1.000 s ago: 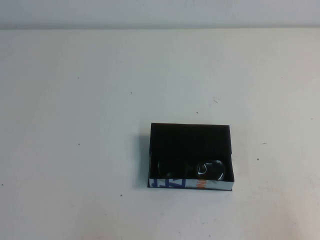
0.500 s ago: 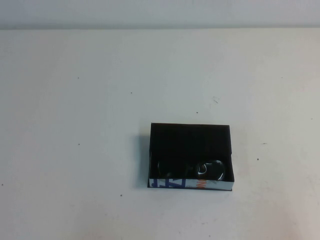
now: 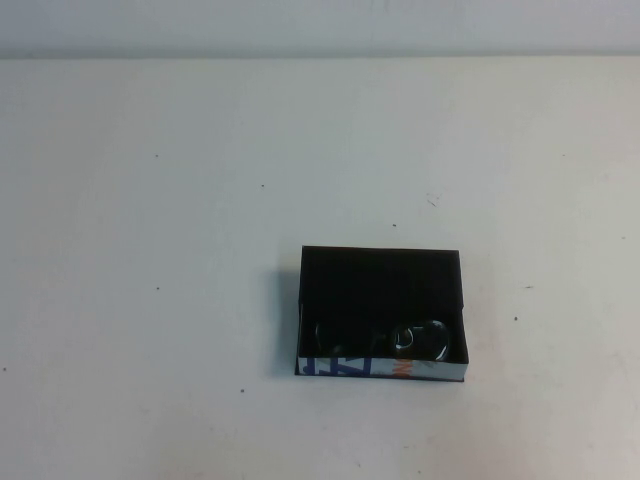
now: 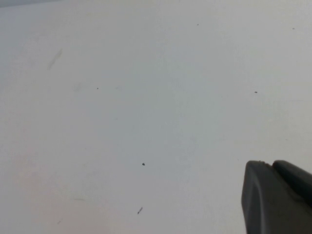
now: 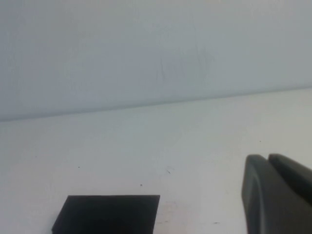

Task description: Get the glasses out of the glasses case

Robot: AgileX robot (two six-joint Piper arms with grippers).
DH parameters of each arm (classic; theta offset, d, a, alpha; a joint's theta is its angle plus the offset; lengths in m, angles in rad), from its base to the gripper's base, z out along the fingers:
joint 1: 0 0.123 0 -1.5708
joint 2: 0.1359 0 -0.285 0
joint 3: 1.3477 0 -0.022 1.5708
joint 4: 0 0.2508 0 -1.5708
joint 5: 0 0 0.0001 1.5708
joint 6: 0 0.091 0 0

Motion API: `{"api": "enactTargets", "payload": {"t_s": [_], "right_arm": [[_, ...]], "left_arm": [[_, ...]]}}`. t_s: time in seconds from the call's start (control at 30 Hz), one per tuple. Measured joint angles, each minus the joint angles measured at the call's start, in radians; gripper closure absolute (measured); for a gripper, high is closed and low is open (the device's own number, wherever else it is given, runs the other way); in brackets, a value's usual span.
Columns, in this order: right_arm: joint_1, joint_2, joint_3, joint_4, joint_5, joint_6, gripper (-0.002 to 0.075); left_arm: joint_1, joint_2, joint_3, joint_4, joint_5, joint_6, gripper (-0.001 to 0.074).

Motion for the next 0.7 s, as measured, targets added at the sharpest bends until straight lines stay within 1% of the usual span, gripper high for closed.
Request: {"api": "enactTargets", "payload": {"t_s": [0.1,0.17,0.2,0.27,0.4,0.47,0.53,0.63,0.7], "right_arm": [[0.000,0.116,-0.011,0.007,-0.029,-0.003,0.0744],[0.000,0.207,-0.029,0.028,-0.017,-0.059,0.0744],[0.000,0.245,-0.040,0.039,-0.004,-0.105,0.0744],[0.000,0.344,-0.087,0.072,0.039,-0.250,0.0744],[0.031,0.549,-0.243,0.111,0.157,-0.468,0.0744],[0.078,0.675,-0.347,0.097,0.261,-0.539,0.0744],[0.135,0.805,-0.444,0.059,0.373,-0.572,0.0744],[0.246,0.979,-0.587,-0.033,0.524,-0.592,0.0744],[0.310,1.076,-0.655,-0.098,0.587,-0.597,0.0744]], "left_arm": [[0.000,0.000,0.000,0.000,0.000,0.000,0.0739],[0.000,0.000,0.000,0.000,0.000,0.000,0.0739],[0.000,0.000,0.000,0.000,0.000,0.000,0.0739],[0.000,0.000,0.000,0.000,0.000,0.000,0.0739],[0.000,0.000,0.000,0.000,0.000,0.000,0.0739],[0.000,0.000,0.000,0.000,0.000,0.000,0.0739],[0.000,0.000,0.000,0.000,0.000,0.000,0.0740],[0.000,0.000,0.000,0.000,0.000,0.000,0.0739],[0.000,0.000,0.000,0.000,0.000,0.000,0.0739]]}}
